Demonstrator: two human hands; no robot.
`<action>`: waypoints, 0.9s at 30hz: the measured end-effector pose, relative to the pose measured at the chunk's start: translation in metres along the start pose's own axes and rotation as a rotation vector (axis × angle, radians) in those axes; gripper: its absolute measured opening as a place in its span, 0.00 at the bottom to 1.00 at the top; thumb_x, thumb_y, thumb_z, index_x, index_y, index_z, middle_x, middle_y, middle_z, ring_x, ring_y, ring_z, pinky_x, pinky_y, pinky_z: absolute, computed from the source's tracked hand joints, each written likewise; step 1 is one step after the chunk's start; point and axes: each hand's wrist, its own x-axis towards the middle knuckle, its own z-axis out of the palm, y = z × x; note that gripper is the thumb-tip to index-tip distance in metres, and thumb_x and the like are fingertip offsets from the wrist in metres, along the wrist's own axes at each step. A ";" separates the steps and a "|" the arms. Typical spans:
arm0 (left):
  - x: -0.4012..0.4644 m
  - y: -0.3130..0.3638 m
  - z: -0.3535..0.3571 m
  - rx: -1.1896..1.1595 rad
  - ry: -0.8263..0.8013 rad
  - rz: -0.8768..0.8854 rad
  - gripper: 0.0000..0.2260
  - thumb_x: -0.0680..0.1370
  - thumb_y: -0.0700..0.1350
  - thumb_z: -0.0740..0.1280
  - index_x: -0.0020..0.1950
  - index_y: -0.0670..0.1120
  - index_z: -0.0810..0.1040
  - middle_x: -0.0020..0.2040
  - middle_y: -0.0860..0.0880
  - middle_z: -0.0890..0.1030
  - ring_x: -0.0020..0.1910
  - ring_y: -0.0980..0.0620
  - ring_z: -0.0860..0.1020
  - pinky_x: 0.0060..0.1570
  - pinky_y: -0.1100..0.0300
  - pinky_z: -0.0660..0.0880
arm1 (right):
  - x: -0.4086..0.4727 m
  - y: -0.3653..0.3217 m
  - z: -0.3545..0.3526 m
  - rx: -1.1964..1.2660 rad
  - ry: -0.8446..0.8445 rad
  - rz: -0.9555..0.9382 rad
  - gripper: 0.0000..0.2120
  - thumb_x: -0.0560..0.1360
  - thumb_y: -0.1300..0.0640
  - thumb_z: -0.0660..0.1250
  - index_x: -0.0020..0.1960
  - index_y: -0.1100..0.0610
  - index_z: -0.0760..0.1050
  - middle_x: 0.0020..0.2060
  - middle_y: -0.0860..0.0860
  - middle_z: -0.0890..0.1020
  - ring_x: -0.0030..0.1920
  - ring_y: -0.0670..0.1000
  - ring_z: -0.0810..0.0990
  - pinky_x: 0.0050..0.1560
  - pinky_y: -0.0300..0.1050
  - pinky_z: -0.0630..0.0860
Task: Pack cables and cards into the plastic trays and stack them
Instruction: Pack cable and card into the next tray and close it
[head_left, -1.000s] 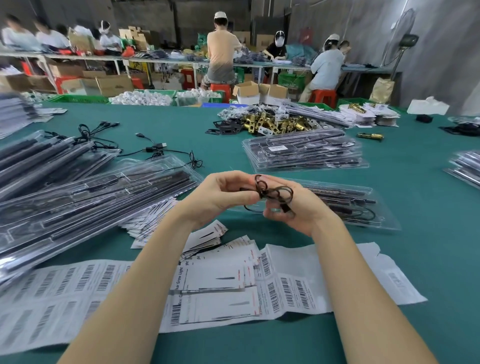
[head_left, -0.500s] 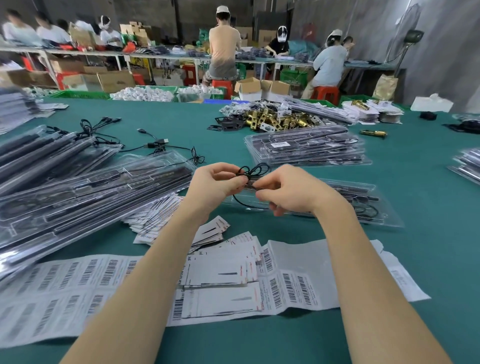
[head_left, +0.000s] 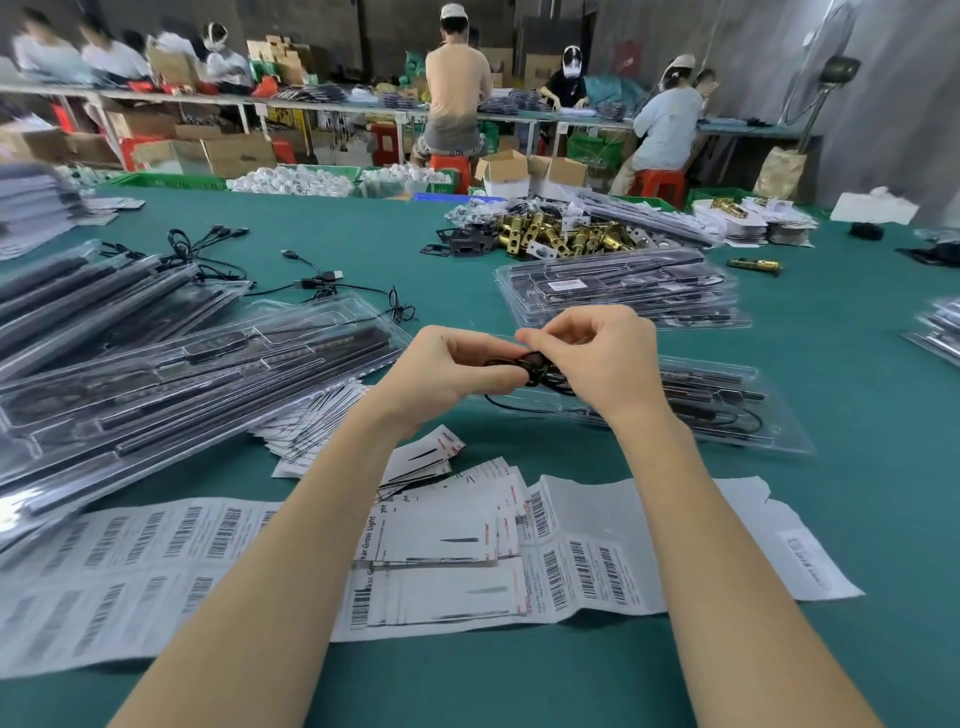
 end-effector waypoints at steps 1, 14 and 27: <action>0.000 0.000 0.000 -0.032 0.023 -0.011 0.10 0.73 0.37 0.76 0.52 0.47 0.87 0.48 0.42 0.87 0.44 0.49 0.84 0.49 0.60 0.80 | 0.000 0.002 -0.003 0.013 -0.058 -0.006 0.13 0.73 0.42 0.74 0.37 0.51 0.85 0.24 0.43 0.79 0.26 0.43 0.73 0.30 0.33 0.68; 0.005 0.000 -0.004 -0.190 0.245 -0.113 0.06 0.73 0.36 0.76 0.47 0.43 0.83 0.45 0.42 0.85 0.42 0.49 0.84 0.43 0.57 0.82 | -0.005 -0.010 0.003 0.113 -0.348 -0.014 0.14 0.76 0.55 0.73 0.61 0.44 0.80 0.40 0.48 0.87 0.41 0.47 0.85 0.50 0.44 0.82; 0.008 -0.001 -0.005 -0.222 0.333 -0.249 0.04 0.75 0.33 0.74 0.47 0.38 0.80 0.47 0.38 0.83 0.38 0.49 0.85 0.42 0.63 0.81 | -0.017 0.006 0.028 -0.074 -0.397 -0.152 0.22 0.76 0.58 0.73 0.70 0.50 0.76 0.54 0.46 0.85 0.46 0.40 0.80 0.47 0.27 0.70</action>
